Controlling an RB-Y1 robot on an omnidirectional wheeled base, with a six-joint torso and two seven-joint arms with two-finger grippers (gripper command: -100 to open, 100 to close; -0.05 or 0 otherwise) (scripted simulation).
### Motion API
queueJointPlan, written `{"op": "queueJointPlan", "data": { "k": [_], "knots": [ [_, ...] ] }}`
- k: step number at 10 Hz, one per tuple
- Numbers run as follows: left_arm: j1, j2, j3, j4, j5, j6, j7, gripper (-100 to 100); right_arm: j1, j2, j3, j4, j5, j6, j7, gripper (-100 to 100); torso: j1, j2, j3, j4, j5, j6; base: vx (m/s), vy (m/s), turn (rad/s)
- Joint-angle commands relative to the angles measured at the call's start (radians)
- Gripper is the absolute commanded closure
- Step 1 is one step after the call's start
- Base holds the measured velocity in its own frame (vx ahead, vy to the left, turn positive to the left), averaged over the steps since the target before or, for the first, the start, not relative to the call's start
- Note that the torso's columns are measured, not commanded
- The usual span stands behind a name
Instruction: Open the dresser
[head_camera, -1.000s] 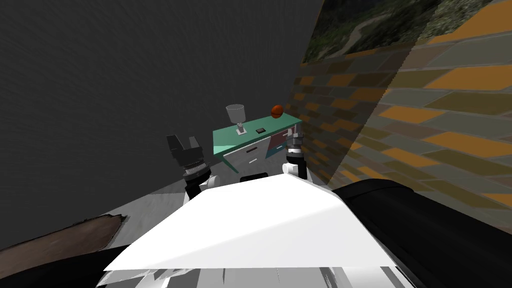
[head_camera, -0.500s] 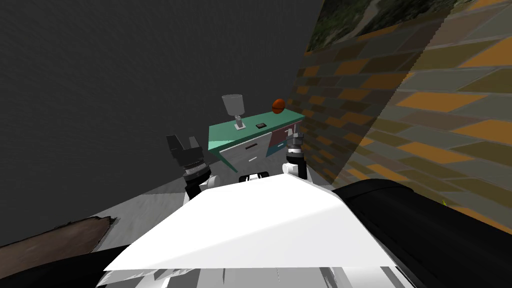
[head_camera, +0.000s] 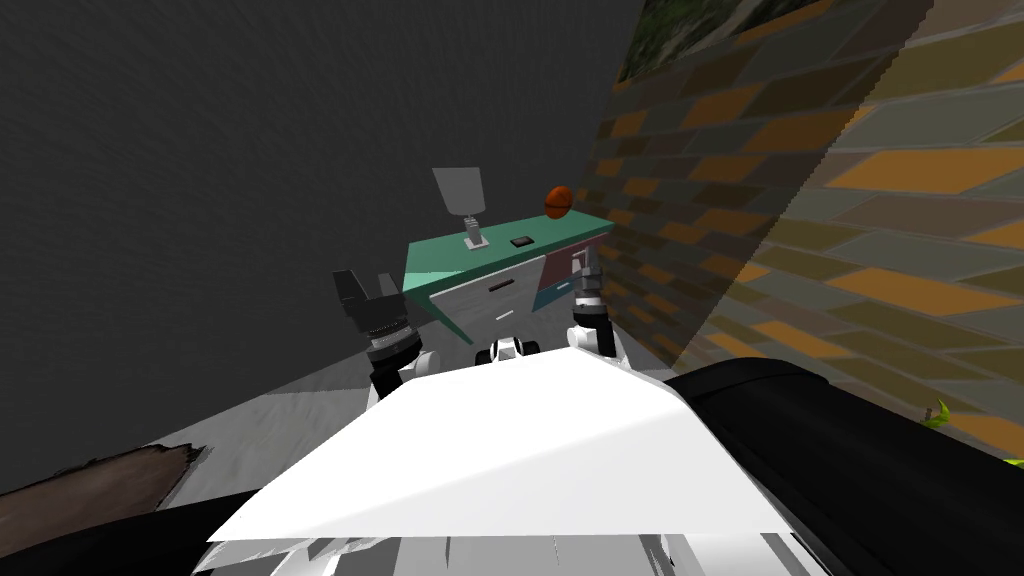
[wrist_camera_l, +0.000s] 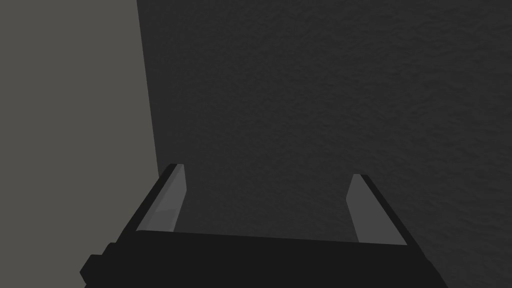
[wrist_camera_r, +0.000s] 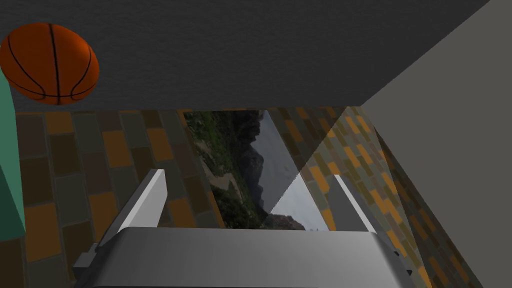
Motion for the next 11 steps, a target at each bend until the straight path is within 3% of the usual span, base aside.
{"op": "queueJointPlan", "data": {
  "k": [1,6,11],
  "knots": [
    [0.000,0.000,0.000,0.000,0.000,0.000,0.000,0,-0.019,-0.062,-0.001,0.036,0.033,-0.013,0.078,-100,0.000,0.001,-0.001,0.001,0.000,0.000,0.043,0.016,-0.051],
    [0.000,0.000,0.000,0.000,0.000,0.000,0.000,0,-0.037,-0.095,-0.001,0.073,0.067,-0.027,0.185,-100,0.000,0.002,0.000,0.002,0.000,0.000,0.025,0.009,-0.030],
    [0.000,0.000,0.000,0.000,0.000,0.000,0.000,0,-0.072,-0.129,-0.003,0.143,0.130,-0.053,0.327,-100,0.000,0.002,0.000,0.001,0.000,0.000,0.030,0.013,-0.041]
  ]
}}
